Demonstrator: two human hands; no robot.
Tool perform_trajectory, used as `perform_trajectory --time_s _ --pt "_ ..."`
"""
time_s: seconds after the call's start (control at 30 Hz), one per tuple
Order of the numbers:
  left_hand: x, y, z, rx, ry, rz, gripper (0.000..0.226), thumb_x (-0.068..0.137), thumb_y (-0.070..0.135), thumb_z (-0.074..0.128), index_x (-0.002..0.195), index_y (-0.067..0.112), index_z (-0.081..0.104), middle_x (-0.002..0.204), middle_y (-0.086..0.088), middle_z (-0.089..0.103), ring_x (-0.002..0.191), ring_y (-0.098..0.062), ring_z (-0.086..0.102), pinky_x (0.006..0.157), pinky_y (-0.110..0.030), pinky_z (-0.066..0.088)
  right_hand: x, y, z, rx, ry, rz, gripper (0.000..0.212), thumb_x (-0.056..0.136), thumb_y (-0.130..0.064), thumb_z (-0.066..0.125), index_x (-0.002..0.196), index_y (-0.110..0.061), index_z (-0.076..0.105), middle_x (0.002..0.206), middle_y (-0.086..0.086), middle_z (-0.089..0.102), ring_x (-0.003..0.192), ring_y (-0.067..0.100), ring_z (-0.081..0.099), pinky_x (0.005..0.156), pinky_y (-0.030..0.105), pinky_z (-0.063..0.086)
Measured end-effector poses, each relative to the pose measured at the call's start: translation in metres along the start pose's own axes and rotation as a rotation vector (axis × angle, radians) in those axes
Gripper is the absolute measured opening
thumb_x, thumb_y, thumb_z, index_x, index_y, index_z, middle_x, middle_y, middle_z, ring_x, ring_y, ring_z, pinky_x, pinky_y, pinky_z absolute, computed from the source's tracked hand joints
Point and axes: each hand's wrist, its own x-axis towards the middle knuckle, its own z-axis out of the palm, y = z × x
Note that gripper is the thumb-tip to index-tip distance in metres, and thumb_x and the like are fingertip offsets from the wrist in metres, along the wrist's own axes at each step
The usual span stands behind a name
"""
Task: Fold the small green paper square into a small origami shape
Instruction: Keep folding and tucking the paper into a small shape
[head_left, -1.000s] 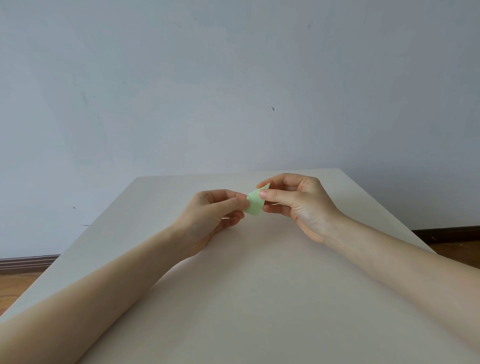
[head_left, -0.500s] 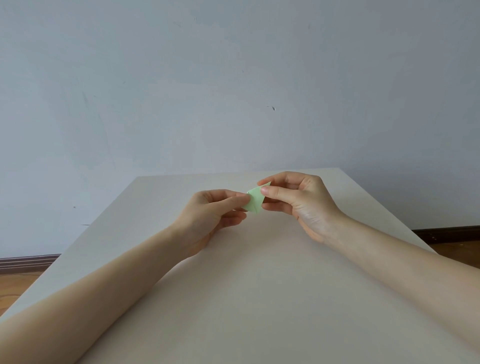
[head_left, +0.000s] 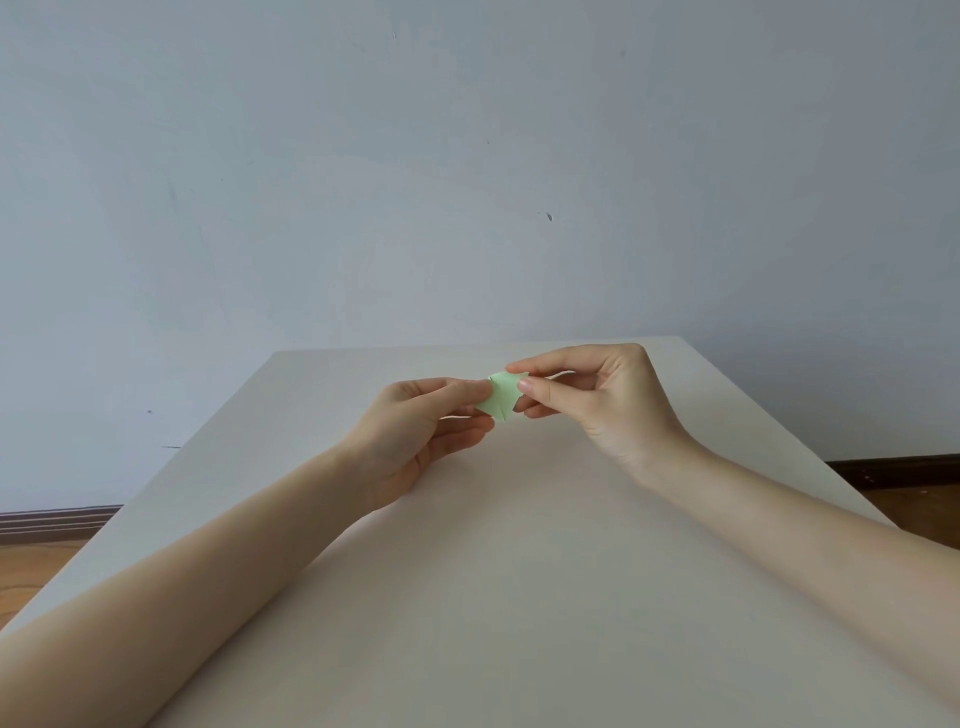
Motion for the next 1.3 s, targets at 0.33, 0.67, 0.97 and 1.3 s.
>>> perform_trajectory --time_s 0.33,0.67,0.97,1.3 --pt "-0.0004 -0.0004 -0.0022 -0.048 -0.015 0.011 0.015 0.086 0.011 0.060 0.089 -0.001 0.069 0.078 -0.006 0.069 0.056 -0.006 0.063 0.059 -0.013 0.054 -0.0030 0.0041 0.0034 -0.068 -0.068 -0.031 0.020 0.081 -0.001 0.067 0.088 -0.018 0.075 0.087 0.011 0.075 0.076 0.019 0.072 0.082 0.035 0.057" --pt "-0.0015 -0.0013 -0.0003 0.005 -0.010 0.052 0.011 0.085 0.009 0.062 0.079 0.002 0.066 0.067 -0.001 0.070 0.056 -0.007 0.063 0.058 -0.013 0.052 0.0002 0.0016 0.0031 0.191 -0.084 0.163 0.010 0.079 -0.006 0.069 0.085 0.000 0.073 0.088 0.016 0.072 0.080 0.020 0.068 0.076 0.033 0.058" --pt "-0.0010 -0.0026 0.0004 0.011 -0.032 0.068 0.008 0.083 0.009 0.064 0.080 0.003 0.068 0.072 -0.003 0.072 0.060 -0.006 0.065 0.061 -0.014 0.053 0.0024 0.0018 0.0002 0.281 -0.108 0.302 0.007 0.076 0.003 0.069 0.078 -0.003 0.066 0.078 0.009 0.067 0.075 0.020 0.066 0.070 0.029 0.057" --pt "-0.0007 -0.0031 -0.0013 0.021 -0.043 0.121 0.006 0.082 0.008 0.064 0.078 0.008 0.069 0.075 0.000 0.072 0.066 -0.007 0.066 0.066 -0.015 0.054 0.0038 0.0010 -0.0005 0.465 -0.205 0.503 0.016 0.079 0.002 0.066 0.095 -0.002 0.064 0.088 0.012 0.070 0.075 0.021 0.069 0.068 0.027 0.057"
